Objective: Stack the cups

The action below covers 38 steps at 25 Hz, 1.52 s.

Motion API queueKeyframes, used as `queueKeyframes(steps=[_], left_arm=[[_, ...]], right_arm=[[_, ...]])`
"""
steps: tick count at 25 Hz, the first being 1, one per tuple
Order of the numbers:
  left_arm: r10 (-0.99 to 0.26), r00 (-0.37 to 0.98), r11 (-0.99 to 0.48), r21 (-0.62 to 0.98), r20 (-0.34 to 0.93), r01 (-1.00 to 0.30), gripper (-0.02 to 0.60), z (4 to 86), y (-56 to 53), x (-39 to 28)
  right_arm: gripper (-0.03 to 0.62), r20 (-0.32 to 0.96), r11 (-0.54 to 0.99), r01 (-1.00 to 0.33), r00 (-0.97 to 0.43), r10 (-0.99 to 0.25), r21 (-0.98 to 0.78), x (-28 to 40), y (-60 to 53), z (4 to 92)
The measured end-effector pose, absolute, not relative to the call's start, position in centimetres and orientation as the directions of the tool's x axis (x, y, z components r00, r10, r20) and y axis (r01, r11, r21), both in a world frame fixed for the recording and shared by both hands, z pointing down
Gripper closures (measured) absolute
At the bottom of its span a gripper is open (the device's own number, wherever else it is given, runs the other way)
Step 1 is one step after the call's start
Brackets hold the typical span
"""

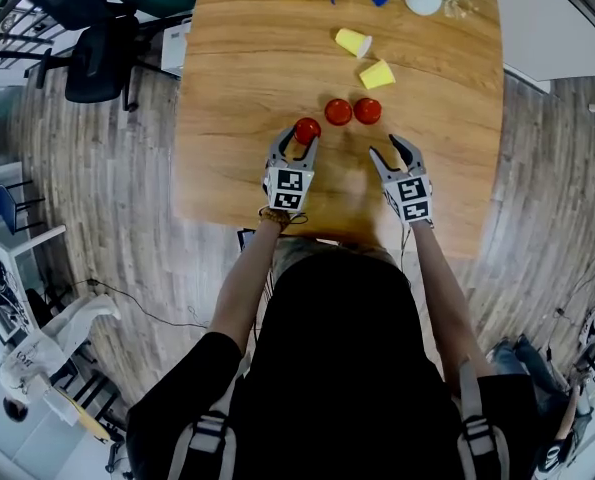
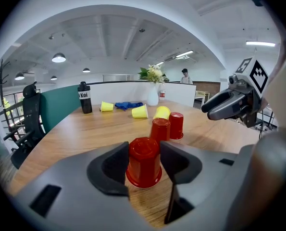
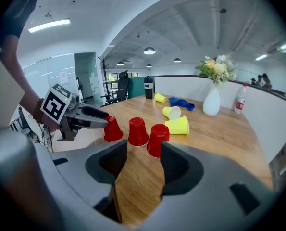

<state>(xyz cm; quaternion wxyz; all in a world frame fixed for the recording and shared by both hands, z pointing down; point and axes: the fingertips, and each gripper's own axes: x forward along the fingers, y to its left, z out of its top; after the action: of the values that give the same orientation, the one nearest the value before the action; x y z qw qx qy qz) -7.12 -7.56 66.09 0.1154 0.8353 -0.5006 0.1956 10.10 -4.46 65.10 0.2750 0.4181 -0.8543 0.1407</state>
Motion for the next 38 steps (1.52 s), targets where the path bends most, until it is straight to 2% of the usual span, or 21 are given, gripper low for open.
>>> queueKeyframes(steps=[10, 38], left_arm=[[-0.813, 0.426, -0.473, -0.022, 0.398, -0.881, 0.362, 64.8, -9.4, -6.9], [-0.817, 0.427, -0.473, -0.025, 0.388, -0.881, 0.36, 66.0, -11.1, -6.1]], right_arm=[[0.364, 0.594, 0.604, -0.797, -0.491, -0.638, -0.01, 10.8, -4.5, 64.9], [0.367, 0.615, 0.58, -0.814, -0.466, -0.636, -0.018, 11.8, -4.0, 65.6]])
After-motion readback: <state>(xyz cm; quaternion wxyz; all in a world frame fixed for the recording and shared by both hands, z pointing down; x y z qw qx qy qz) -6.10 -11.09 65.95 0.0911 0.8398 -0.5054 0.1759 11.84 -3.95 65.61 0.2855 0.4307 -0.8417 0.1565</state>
